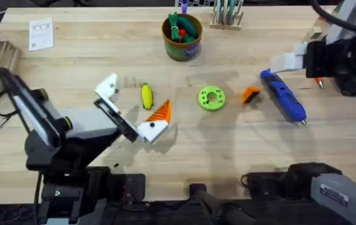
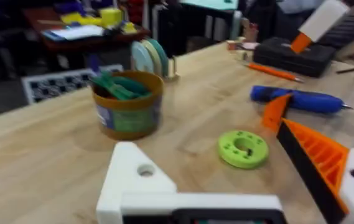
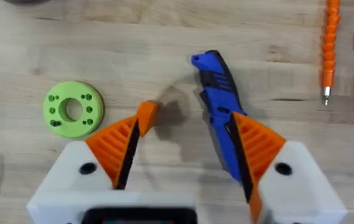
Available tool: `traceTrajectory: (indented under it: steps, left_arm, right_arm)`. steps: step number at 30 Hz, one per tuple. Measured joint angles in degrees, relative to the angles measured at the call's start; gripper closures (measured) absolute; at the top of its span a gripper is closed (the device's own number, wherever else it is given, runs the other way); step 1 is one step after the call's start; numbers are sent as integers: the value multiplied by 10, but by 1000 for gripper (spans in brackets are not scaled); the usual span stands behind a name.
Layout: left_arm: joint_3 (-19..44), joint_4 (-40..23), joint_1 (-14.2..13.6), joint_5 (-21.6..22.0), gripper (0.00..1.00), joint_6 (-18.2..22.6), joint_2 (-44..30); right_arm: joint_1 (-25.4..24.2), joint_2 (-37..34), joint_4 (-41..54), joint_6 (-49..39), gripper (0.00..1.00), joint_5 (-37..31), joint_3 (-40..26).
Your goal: Pick up the gripper from the table and insert it into the empty holder that is missing its gripper. Then pick up a screw, insert it into the mounting hole, and use the screwdriver to tighten it. Finally, clean up the table by picking up the vegetable and placing it into the bucket.
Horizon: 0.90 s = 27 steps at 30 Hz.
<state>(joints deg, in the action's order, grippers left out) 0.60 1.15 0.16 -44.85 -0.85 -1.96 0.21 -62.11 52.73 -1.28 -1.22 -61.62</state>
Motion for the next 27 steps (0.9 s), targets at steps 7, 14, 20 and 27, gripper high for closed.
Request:
traceTrajectory:
  steps: [7, 14, 20, 27]
  left_arm:
    - [-1, -63, 0, -100, 15, -16, 17]
    - [0, -73, 2, -158, 15, -16, 16]
    - [0, -82, 2, -205, 16, 3, 16]
    - [0, -87, 2, -233, 15, 26, 16]
  right_arm:
    - [0, 0, 0, 0, 128, 0, 0]
    - [0, 0, 0, 0, 129, 0, 0]
    - [0, 0, 0, 0, 129, 0, 0]
    - [0, 0, 0, 0, 128, 0, 0]
